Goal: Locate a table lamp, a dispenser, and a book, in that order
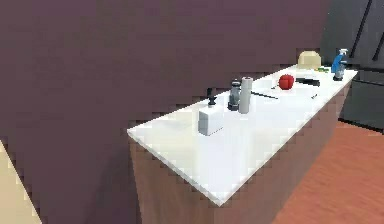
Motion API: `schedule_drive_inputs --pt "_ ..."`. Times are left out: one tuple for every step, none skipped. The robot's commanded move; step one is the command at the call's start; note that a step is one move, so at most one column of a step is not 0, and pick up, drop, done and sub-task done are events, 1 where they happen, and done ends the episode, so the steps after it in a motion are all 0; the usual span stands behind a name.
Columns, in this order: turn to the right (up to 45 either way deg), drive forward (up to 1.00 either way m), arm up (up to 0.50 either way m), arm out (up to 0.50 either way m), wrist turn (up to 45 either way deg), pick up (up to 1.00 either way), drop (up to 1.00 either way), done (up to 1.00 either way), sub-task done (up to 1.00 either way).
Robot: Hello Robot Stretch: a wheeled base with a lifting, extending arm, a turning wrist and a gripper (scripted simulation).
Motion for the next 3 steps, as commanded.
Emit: schedule_drive_inputs --pt "45.0 0.0 0.0 0.0 0.0 0.0 0.0 0.0 0.0" --pt "45.0 0.0 0.0 0.0 0.0 0.0 0.0 0.0 0.0" --pt "45.0 0.0 0.0 0.0 0.0 0.0 0.0 0.0 0.0"
